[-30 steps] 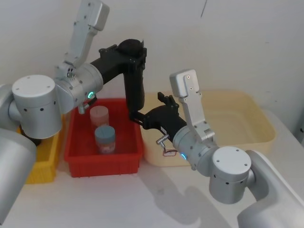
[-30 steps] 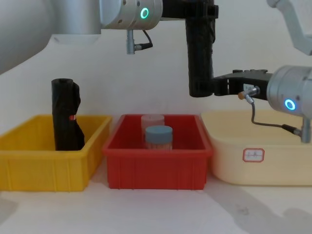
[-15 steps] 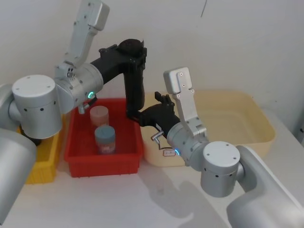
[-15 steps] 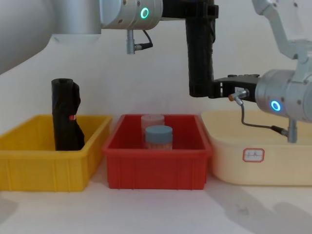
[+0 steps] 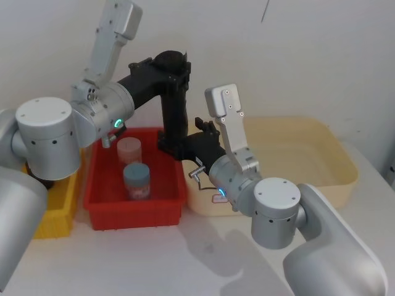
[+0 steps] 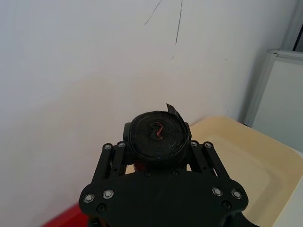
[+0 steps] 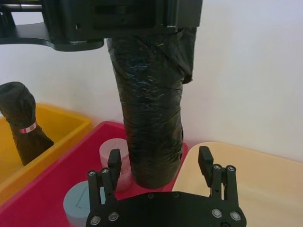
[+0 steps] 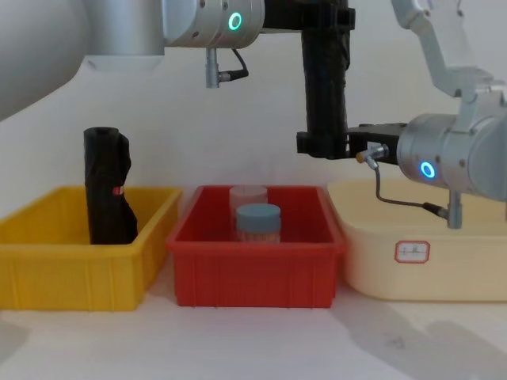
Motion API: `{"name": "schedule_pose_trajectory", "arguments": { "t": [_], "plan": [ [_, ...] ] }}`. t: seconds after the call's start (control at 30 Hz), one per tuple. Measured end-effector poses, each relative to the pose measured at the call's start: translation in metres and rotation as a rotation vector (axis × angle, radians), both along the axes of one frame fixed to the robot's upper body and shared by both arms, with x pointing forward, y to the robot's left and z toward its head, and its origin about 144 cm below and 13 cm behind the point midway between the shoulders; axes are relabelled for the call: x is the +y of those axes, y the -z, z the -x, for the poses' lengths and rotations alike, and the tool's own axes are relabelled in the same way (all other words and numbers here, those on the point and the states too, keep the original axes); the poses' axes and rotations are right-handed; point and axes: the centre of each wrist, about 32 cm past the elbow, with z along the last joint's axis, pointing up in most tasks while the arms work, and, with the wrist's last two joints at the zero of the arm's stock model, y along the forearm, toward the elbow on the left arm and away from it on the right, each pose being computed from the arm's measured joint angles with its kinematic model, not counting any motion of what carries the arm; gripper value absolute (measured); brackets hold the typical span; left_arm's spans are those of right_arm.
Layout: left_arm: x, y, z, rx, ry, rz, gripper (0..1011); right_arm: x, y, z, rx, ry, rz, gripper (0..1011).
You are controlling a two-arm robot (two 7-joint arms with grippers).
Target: Pick up the garbage bag with the one hand and transfer it to the other hand.
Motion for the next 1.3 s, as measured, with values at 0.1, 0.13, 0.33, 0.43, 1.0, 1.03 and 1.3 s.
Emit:
{"name": "schedule_pose_trajectory", "arguments": {
  "t": [0.1, 0.13, 0.33, 0.43, 1.0, 1.03, 1.3],
  "plan": [
    [0.0000, 0.0000, 0.0000, 0.000, 0.000, 0.000, 527, 0.0013, -0.0001, -0.0012, 0.003, -0.003, -0.002, 994],
    [0.0000, 0.0000, 0.0000, 0.000, 0.000, 0.000, 527, 0.0016, 0.0000, -0.0015, 0.004, -0.004, -0.002, 978],
    [0.0000, 0.0000, 0.0000, 0.000, 0.000, 0.000, 527, 0.0032, 0.0000, -0.0031, 0.009, -0.007, -0.004, 830],
    [0.0000, 0.0000, 0.0000, 0.000, 0.000, 0.000, 527, 0.0037, 0.0000, -0.0036, 0.011, -0.008, -0.005, 762],
    [0.0000, 0.0000, 0.0000, 0.000, 0.000, 0.000, 527, 0.0052, -0.0003, -0.0048, 0.015, -0.011, -0.007, 488],
    [0.0000, 0.0000, 0.0000, 0.000, 0.000, 0.000, 527, 0.0051, -0.0003, -0.0049, 0.015, -0.011, -0.008, 489],
    [0.0000, 0.0000, 0.0000, 0.000, 0.000, 0.000, 654, 0.0036, 0.0009, -0.0037, 0.019, -0.009, -0.021, 488]
  ]
}}
